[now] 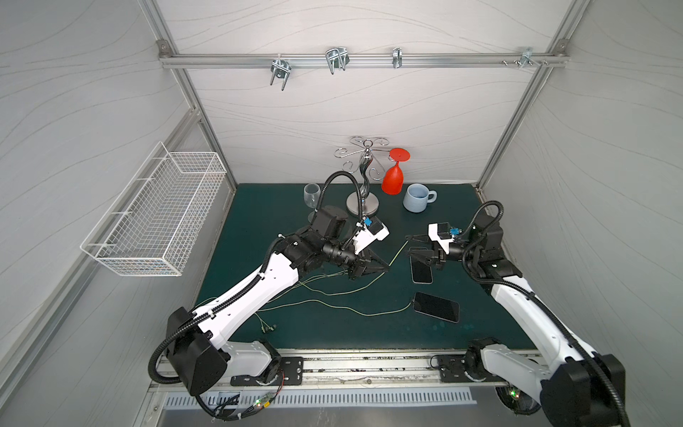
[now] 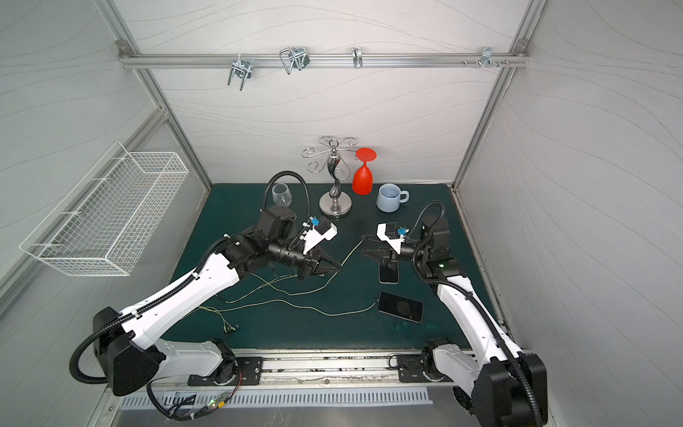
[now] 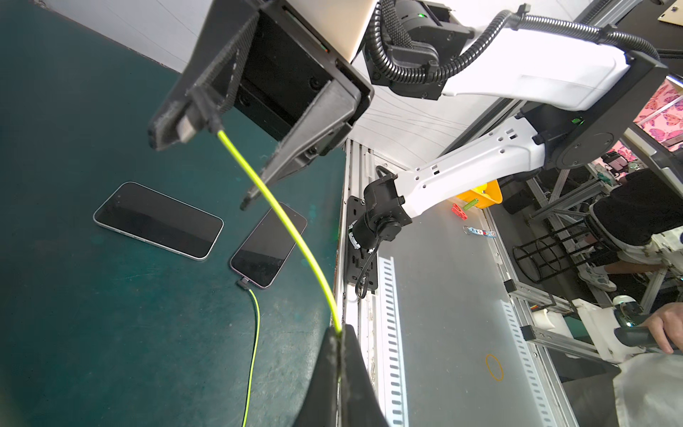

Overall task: Plug wired earphones into phones
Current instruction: Pick up the wired earphone from the center of the board.

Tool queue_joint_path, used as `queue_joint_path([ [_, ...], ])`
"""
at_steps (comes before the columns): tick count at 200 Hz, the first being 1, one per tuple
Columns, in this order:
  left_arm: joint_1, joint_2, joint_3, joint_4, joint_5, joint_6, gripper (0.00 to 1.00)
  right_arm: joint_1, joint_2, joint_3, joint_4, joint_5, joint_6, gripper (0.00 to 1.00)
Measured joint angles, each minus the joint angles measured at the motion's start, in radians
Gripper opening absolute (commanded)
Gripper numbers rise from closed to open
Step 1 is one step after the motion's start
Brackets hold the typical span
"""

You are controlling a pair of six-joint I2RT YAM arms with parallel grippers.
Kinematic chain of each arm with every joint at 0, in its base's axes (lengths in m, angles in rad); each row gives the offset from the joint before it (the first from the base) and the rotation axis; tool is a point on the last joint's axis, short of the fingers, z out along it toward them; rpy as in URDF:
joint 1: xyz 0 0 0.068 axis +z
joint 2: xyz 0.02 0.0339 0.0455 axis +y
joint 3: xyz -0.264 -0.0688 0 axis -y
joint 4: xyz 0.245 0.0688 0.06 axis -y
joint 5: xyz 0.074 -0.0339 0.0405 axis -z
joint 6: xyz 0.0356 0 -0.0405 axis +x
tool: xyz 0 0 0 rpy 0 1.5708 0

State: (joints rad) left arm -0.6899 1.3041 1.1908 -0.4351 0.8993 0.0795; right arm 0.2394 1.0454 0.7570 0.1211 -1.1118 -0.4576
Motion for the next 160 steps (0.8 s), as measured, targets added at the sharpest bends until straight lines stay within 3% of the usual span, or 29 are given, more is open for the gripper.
queue_joint_path([
  [55, 0.0, 0.0, 0.0, -0.001, 0.002, 0.0, 0.0, 0.007, -0.001, 0.024, 0.002, 0.0, -0.015, 0.33],
  [160, 0.0, 0.003, 0.003, -0.002, 0.003, -0.004, 0.0, 0.01, -0.005, 0.012, 0.059, 0.067, 0.001, 0.38],
])
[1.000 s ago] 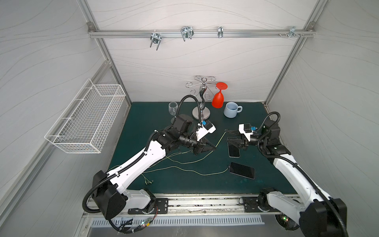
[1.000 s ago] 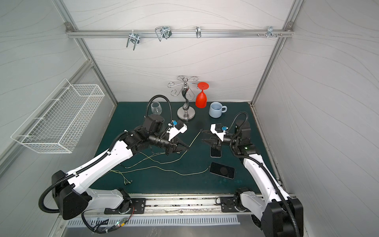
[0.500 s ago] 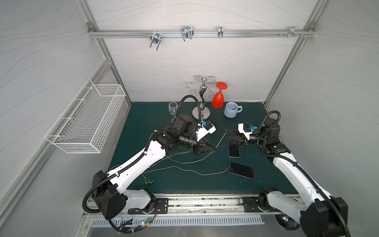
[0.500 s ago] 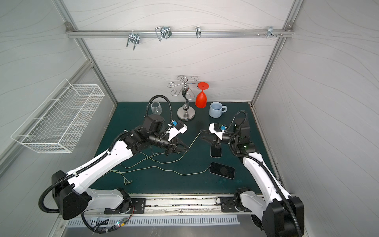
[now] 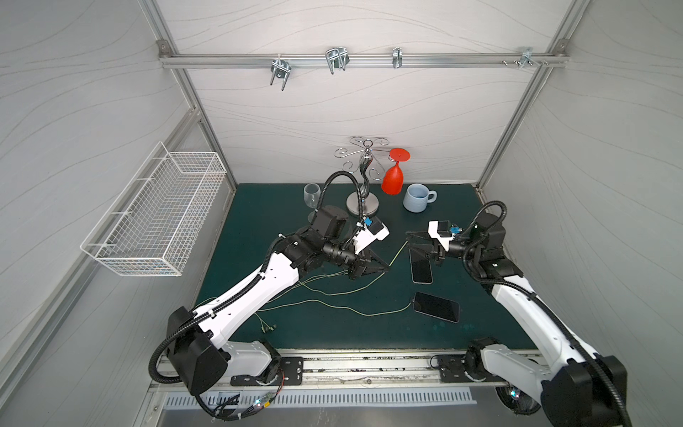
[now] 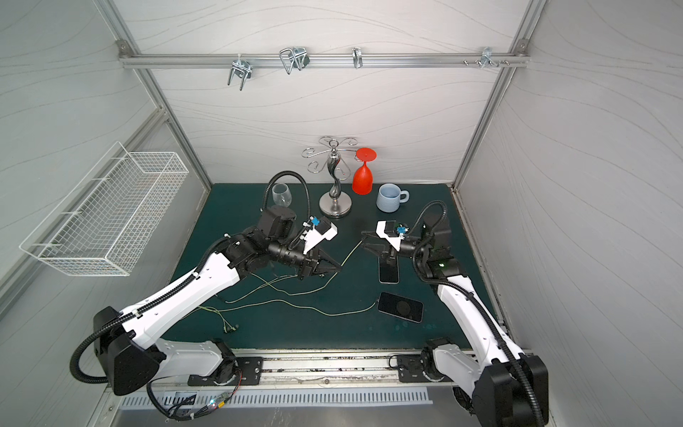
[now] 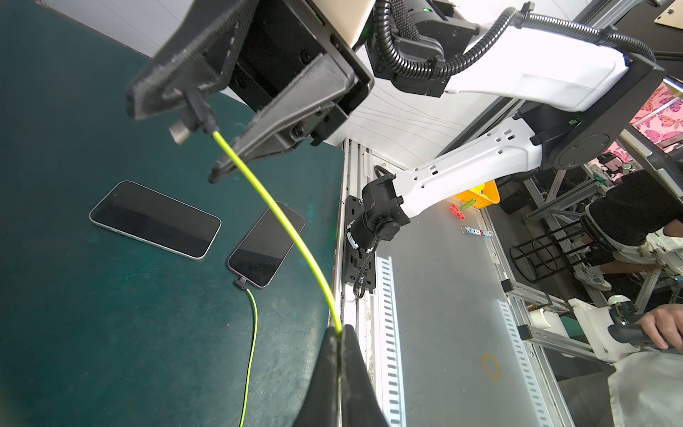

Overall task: Plug wired earphones into phones
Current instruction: Pick up the wired earphone from the center of the board.

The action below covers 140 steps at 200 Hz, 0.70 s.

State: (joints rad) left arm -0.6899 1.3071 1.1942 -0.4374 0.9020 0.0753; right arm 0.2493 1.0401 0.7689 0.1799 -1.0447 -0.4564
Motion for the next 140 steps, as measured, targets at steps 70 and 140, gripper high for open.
queue_joint_path([
  [70, 0.0, 0.0, 0.0, -0.006, 0.0, 0.0, 0.0, 0.0, 0.002, -0.003, 0.047, -0.016, 0.027, 0.34],
  [140, 0.0, 0.001, 0.0, -0.007, -0.002, 0.002, 0.0, 0.0, 0.002, -0.003, -0.01, -0.046, -0.011, 0.12],
])
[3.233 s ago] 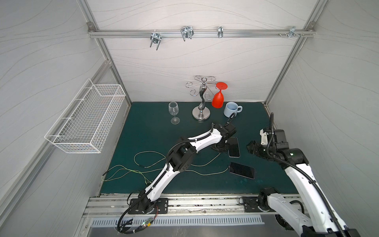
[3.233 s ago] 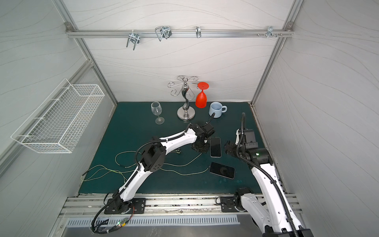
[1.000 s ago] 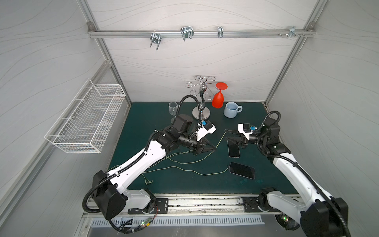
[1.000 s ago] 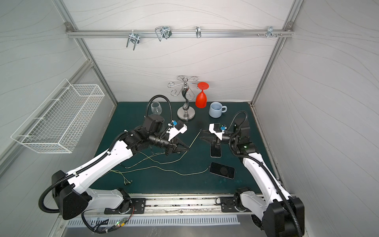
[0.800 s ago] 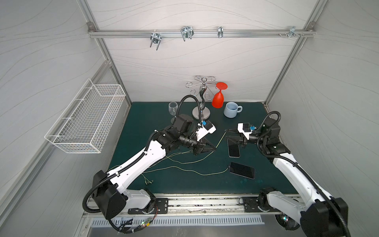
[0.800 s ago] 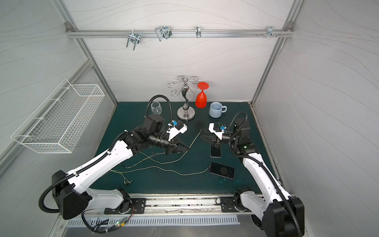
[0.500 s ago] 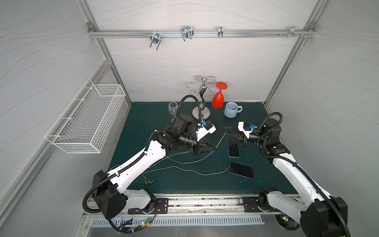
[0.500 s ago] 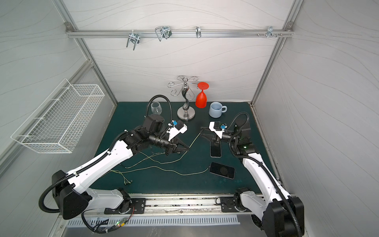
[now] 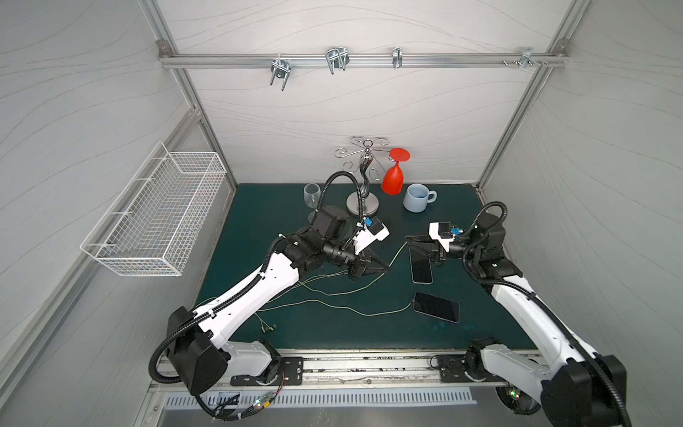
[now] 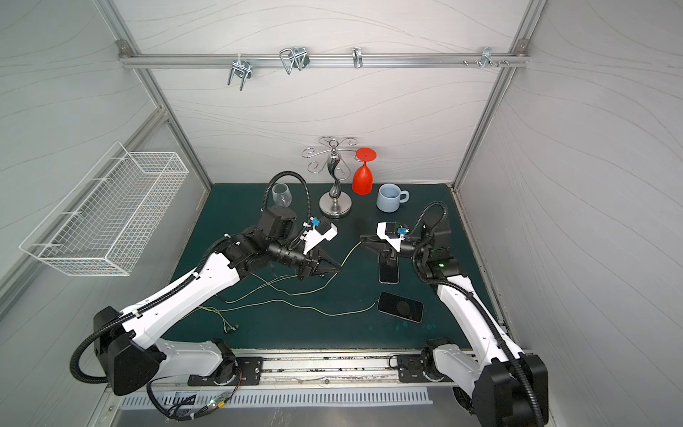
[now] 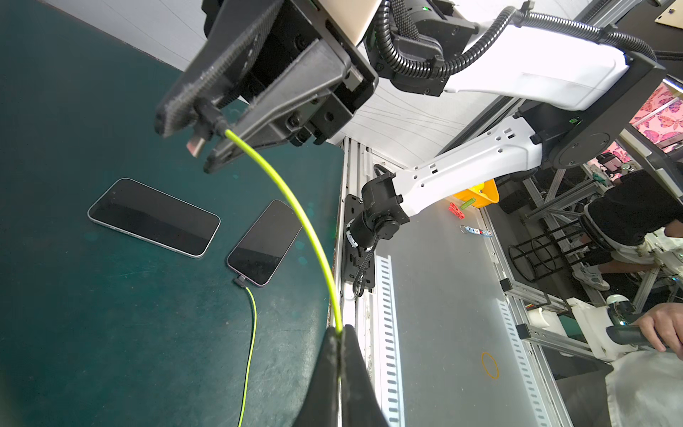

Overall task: Plug wired earphones into phones
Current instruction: Pick up the wired earphone from the center of the board.

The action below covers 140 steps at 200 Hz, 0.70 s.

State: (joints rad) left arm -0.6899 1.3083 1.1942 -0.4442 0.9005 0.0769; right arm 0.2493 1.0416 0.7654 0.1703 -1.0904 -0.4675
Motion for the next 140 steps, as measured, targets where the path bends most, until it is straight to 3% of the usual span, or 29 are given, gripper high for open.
queue_joint_path([
  [57, 0.0, 0.0, 0.006, -0.057, -0.101, 0.076, 0.0, 0.0, -0.045, 0.0, -0.09, 0.011, -0.043, 0.0],
  [74, 0.0, 0.0, 0.018, -0.094, -0.166, 0.118, 0.24, 0.003, -0.072, 0.0, -0.148, 0.026, -0.071, 0.0],
  [90, 0.0, 0.0, 0.037, -0.129, -0.229, 0.164, 0.37, 0.02, -0.091, 0.005, -0.242, 0.054, -0.123, 0.0],
  [140, -0.016, 0.0, 0.107, -0.145, -0.33, 0.238, 0.44, 0.074, -0.095, 0.047, -0.526, 0.151, -0.249, 0.0],
])
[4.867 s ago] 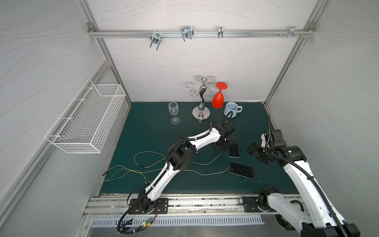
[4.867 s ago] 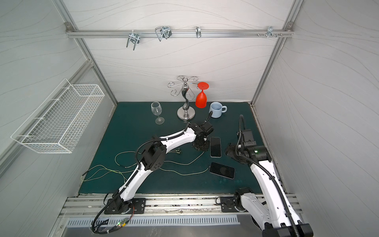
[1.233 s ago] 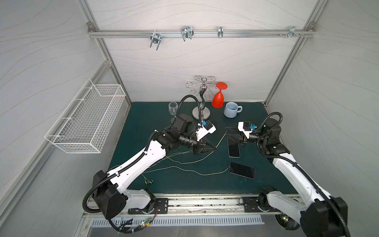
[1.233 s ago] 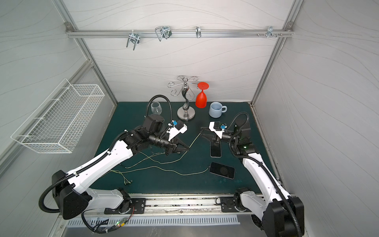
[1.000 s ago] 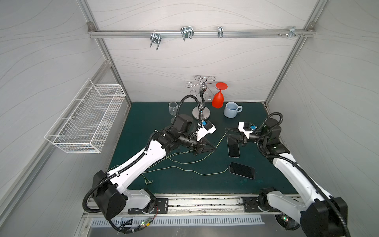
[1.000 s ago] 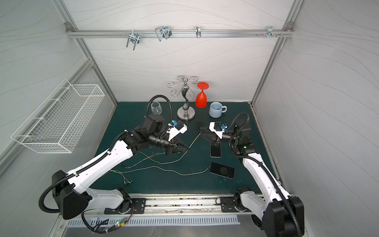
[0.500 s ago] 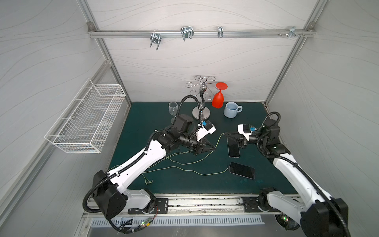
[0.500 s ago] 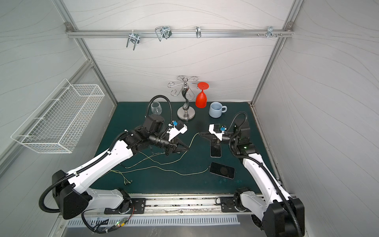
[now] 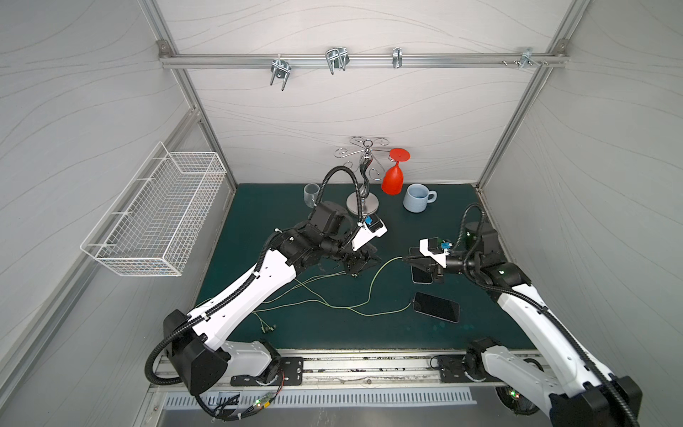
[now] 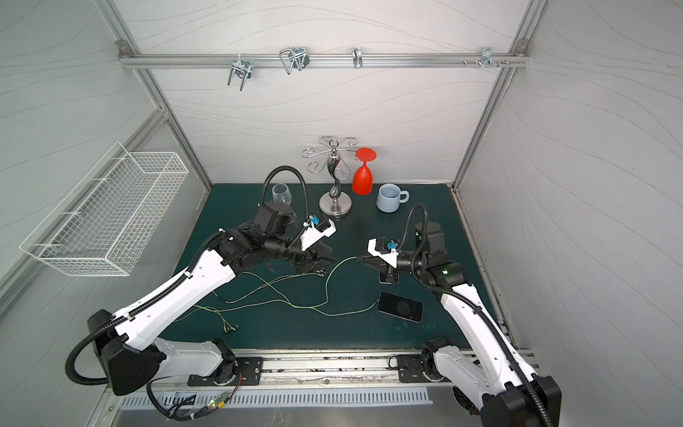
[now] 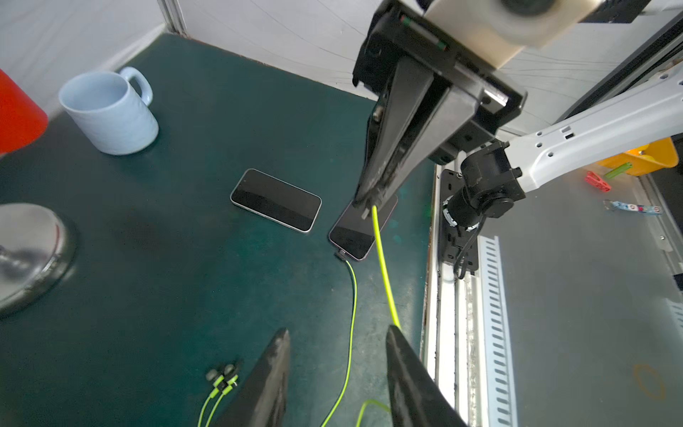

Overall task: Plug wired earphones into phones
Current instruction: Pick up the wired earphone from the center of the board.

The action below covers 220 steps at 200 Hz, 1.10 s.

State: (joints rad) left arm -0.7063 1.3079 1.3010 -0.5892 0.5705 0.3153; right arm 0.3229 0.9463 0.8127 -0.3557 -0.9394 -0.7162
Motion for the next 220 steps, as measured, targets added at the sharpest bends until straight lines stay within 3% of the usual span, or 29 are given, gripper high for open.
queue_joint_path([
  [48, -0.117, 0.026, 0.037, 0.005, -0.06, 0.116, 0.44, 0.03, -0.003, 0.021, -0.095, 0.023, -0.042, 0.0],
  [104, -0.134, 0.09, 0.065, 0.003, -0.104, 0.198, 0.38, 0.055, -0.03, 0.033, -0.112, 0.016, -0.058, 0.0],
  [155, -0.147, 0.099, 0.081, -0.006, -0.103, 0.235, 0.18, 0.064, -0.031, 0.035, -0.117, 0.013, -0.064, 0.0],
  [178, -0.151, 0.099, 0.081, -0.008, -0.092, 0.234, 0.15, 0.064, -0.031, 0.035, -0.117, 0.013, -0.067, 0.0],
  [206, -0.153, 0.099, 0.081, -0.016, -0.077, 0.23, 0.0, 0.066, -0.026, 0.035, -0.116, 0.013, -0.067, 0.0],
  [220, -0.153, 0.099, 0.081, -0.019, -0.073, 0.232, 0.0, 0.066, -0.023, 0.035, -0.116, 0.012, -0.067, 0.02],
])
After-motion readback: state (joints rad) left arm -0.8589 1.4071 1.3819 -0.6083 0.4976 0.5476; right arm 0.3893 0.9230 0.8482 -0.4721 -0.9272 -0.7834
